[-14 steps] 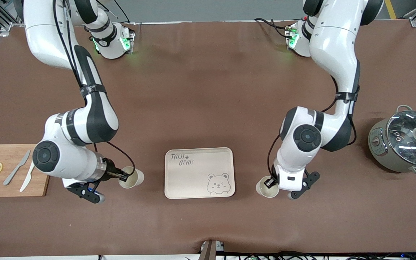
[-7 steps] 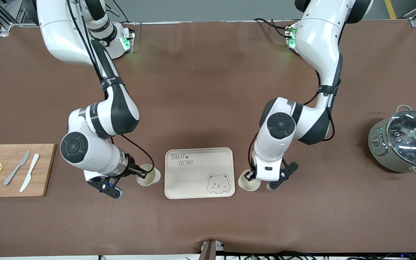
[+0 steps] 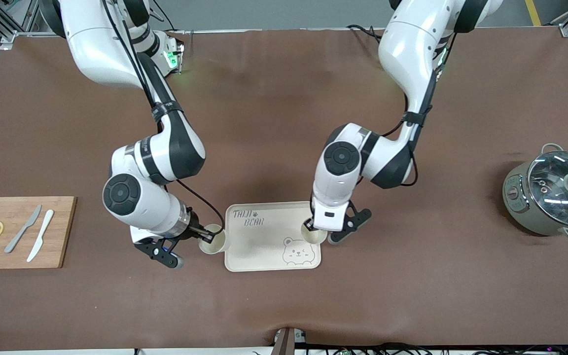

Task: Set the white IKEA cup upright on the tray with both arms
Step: 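Lower both cups upright onto the tray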

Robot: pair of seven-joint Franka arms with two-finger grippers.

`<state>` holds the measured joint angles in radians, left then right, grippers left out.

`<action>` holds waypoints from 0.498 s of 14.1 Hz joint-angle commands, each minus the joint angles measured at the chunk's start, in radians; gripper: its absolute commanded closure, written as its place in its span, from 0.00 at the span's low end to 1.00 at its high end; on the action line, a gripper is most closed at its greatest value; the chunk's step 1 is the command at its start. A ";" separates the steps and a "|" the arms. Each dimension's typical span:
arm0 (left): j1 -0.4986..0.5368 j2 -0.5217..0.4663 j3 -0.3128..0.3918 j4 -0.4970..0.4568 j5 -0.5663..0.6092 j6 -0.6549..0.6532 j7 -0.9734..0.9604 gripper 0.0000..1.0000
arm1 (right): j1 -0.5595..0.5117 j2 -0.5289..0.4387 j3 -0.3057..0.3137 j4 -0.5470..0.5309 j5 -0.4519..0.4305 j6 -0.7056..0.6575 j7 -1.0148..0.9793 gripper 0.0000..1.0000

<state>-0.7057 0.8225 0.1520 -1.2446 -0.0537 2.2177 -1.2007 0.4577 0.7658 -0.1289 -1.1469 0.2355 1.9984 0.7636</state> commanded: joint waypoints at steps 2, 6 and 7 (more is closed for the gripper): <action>-0.043 0.040 0.020 0.014 0.000 0.002 -0.014 1.00 | 0.047 0.020 -0.009 -0.010 -0.042 0.059 0.075 1.00; -0.058 0.061 0.020 0.011 0.000 0.002 -0.013 1.00 | 0.062 0.046 -0.009 -0.034 -0.091 0.115 0.092 1.00; -0.058 0.066 0.018 0.011 0.000 0.002 -0.013 1.00 | 0.062 0.046 -0.009 -0.057 -0.091 0.143 0.092 1.00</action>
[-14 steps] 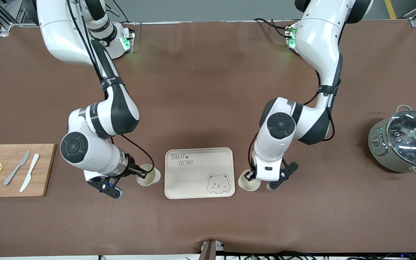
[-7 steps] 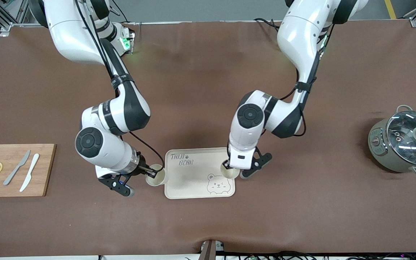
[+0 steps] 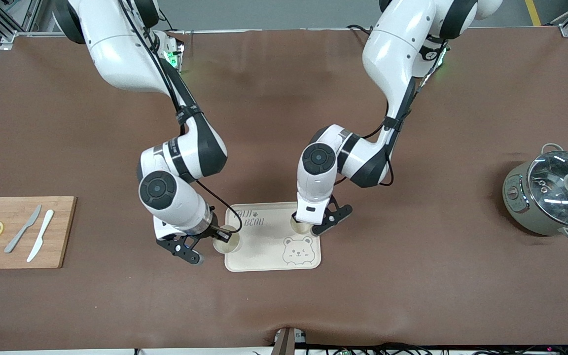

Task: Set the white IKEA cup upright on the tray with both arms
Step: 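Lower both cups upright onto the tray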

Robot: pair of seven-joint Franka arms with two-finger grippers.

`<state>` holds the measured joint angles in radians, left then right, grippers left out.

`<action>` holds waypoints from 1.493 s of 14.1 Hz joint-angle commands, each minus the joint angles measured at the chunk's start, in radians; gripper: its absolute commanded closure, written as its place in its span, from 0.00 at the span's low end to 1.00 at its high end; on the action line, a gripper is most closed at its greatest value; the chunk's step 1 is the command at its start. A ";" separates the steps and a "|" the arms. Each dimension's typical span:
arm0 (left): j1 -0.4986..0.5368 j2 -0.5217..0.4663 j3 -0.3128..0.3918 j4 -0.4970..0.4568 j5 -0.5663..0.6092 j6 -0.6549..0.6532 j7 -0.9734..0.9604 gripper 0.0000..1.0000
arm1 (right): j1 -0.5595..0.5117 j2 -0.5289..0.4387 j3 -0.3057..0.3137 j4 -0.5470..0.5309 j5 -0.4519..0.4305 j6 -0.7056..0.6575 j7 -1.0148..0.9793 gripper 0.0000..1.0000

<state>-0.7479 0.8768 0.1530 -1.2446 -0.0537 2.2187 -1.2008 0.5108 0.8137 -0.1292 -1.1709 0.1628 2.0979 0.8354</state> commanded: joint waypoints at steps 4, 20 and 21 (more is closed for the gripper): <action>-0.022 0.021 0.017 0.010 0.003 0.009 -0.009 1.00 | 0.011 0.016 -0.009 -0.053 -0.045 0.088 0.021 1.00; 0.019 -0.108 0.017 0.005 0.014 -0.010 -0.014 0.00 | 0.043 0.064 -0.007 -0.085 -0.039 0.163 0.036 1.00; 0.039 -0.128 0.016 0.005 0.014 -0.036 -0.013 0.00 | 0.047 0.065 -0.007 -0.085 -0.037 0.177 0.036 1.00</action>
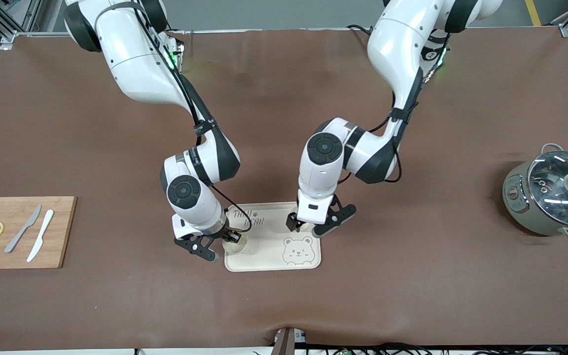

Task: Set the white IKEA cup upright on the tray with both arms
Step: 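Lower both cups upright onto the tray, then open the left gripper and withdraw it while the right gripper releases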

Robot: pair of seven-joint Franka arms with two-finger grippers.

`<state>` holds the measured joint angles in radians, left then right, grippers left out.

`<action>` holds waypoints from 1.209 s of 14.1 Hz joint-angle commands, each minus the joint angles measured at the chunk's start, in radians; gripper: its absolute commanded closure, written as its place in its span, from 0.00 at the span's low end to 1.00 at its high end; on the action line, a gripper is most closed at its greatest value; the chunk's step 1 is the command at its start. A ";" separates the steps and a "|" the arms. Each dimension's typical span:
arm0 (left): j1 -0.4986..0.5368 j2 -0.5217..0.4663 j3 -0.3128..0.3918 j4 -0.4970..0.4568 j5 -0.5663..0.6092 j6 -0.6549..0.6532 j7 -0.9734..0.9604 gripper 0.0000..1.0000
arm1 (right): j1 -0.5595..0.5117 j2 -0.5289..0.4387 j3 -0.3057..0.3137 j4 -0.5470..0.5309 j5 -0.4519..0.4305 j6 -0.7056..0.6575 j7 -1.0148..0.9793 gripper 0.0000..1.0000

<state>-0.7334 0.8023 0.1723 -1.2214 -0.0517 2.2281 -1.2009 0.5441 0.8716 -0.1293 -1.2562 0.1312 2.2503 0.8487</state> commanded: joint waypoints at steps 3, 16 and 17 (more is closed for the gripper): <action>0.058 -0.116 -0.004 -0.023 0.021 -0.111 -0.003 0.00 | 0.013 0.012 -0.007 0.000 -0.004 0.032 0.023 1.00; 0.218 -0.322 -0.002 -0.044 0.024 -0.442 0.388 0.00 | 0.010 -0.006 -0.007 0.009 -0.007 0.019 0.015 0.00; 0.227 -0.331 -0.002 -0.049 0.024 -0.452 0.420 0.00 | 0.005 -0.025 -0.007 0.009 -0.008 0.015 0.013 0.00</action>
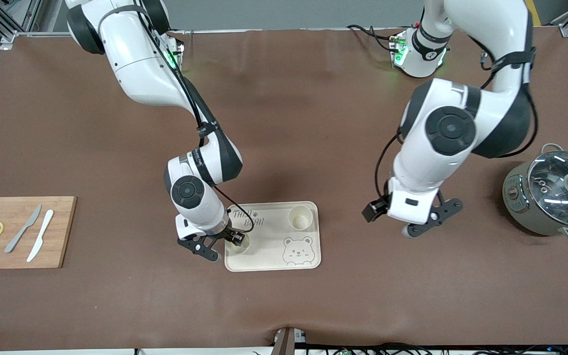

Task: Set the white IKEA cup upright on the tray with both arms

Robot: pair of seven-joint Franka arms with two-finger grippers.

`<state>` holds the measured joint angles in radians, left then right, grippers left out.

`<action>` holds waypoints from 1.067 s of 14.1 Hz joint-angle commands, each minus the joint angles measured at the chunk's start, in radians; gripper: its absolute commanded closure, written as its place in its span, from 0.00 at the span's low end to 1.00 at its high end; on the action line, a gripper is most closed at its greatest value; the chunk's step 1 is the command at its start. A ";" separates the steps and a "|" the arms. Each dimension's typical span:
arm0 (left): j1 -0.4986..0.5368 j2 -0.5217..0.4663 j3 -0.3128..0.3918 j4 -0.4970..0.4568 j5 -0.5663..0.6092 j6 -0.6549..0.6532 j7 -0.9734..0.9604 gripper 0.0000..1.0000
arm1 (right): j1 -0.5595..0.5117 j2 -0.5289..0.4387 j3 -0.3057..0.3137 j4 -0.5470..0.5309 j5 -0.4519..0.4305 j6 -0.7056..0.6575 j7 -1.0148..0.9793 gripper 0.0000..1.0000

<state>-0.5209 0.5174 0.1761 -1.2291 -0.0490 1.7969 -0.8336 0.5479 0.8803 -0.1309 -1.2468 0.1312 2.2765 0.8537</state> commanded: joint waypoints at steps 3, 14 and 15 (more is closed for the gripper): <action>0.064 -0.079 -0.006 -0.043 0.021 -0.079 0.177 0.00 | 0.000 -0.104 -0.012 0.001 -0.016 -0.141 0.004 0.00; 0.257 -0.181 -0.009 -0.043 0.020 -0.202 0.643 0.00 | -0.157 -0.518 -0.041 -0.083 -0.015 -0.574 -0.261 0.00; 0.277 -0.188 -0.009 -0.041 0.020 -0.203 0.665 0.00 | -0.173 -0.571 -0.041 -0.135 -0.015 -0.575 -0.303 0.00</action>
<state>-0.2702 0.3698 0.1770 -1.2417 -0.0478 1.6036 -0.2150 0.4016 0.4397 -0.1890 -1.2443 0.1242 1.7014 0.6066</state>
